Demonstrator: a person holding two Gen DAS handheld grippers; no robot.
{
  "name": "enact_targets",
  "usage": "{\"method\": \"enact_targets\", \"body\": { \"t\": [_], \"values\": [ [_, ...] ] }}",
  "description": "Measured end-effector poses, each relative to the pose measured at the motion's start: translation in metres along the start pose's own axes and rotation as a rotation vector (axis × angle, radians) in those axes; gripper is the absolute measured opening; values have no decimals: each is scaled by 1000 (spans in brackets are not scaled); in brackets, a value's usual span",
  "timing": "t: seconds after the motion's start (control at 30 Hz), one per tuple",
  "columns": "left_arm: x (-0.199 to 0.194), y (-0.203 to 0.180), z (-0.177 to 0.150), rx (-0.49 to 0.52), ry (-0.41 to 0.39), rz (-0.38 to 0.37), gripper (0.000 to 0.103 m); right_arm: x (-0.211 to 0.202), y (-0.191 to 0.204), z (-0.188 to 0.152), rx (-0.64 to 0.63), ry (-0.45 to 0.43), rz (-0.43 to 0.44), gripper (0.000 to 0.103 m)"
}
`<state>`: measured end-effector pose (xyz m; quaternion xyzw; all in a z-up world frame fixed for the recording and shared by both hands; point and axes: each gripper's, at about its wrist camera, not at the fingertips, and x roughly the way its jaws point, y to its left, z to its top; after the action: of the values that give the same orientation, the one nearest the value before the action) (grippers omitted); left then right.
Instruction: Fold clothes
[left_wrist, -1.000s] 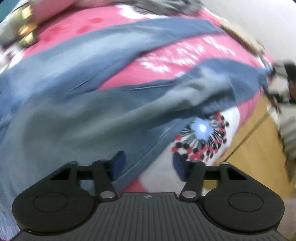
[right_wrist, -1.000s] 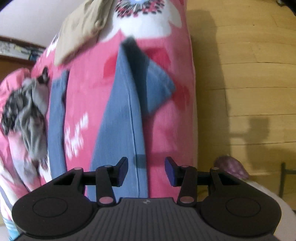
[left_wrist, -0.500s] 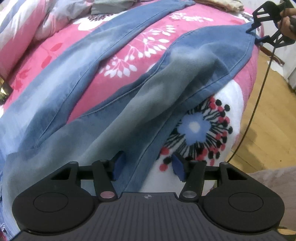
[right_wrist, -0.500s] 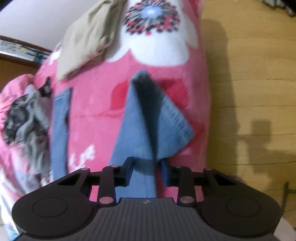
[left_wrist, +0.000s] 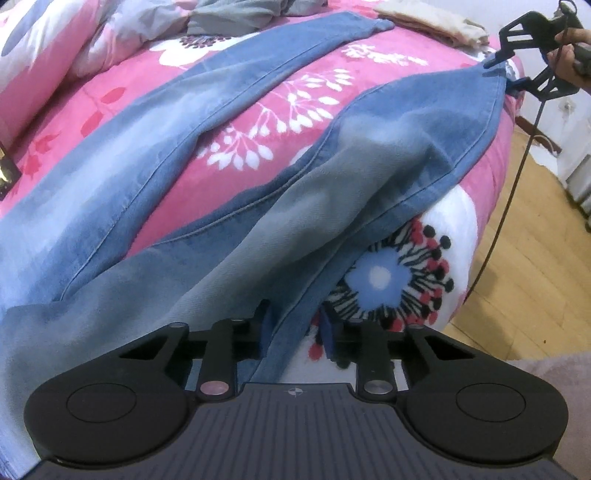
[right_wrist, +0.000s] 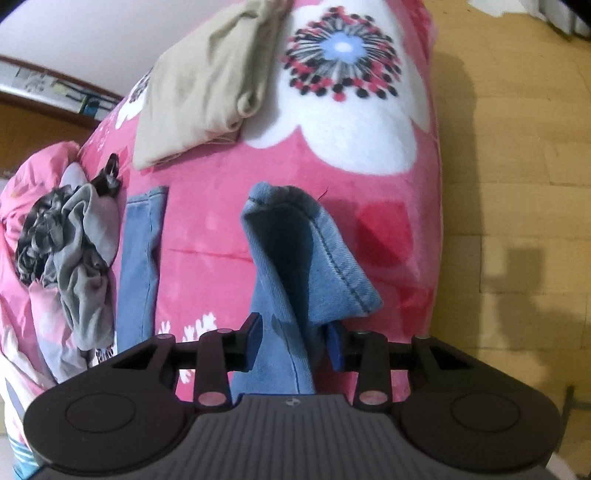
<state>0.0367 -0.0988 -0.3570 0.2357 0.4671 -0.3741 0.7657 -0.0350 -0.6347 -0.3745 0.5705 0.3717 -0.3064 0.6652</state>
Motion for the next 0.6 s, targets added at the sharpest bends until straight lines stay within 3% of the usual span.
{"method": "enact_targets", "body": {
  "t": [0.17, 0.23, 0.37, 0.47, 0.6],
  "values": [
    [1, 2, -2, -32, -8, -6, 21, -1, 6, -3, -16, 77, -89, 40],
    [2, 2, -2, -35, -9, -5, 21, -8, 6, -6, 7, 91, -66, 40],
    [3, 0, -2, -18, -14, 7, 23, -3, 17, -2, -62, 56, -65, 40],
    [5, -6, -3, 23, -27, 35, 23, 14, 24, 7, -128, 37, -131, 39],
    [5, -13, -4, 85, -40, 60, 25, 6, 24, 13, -106, 7, -167, 40]
  ]
}}
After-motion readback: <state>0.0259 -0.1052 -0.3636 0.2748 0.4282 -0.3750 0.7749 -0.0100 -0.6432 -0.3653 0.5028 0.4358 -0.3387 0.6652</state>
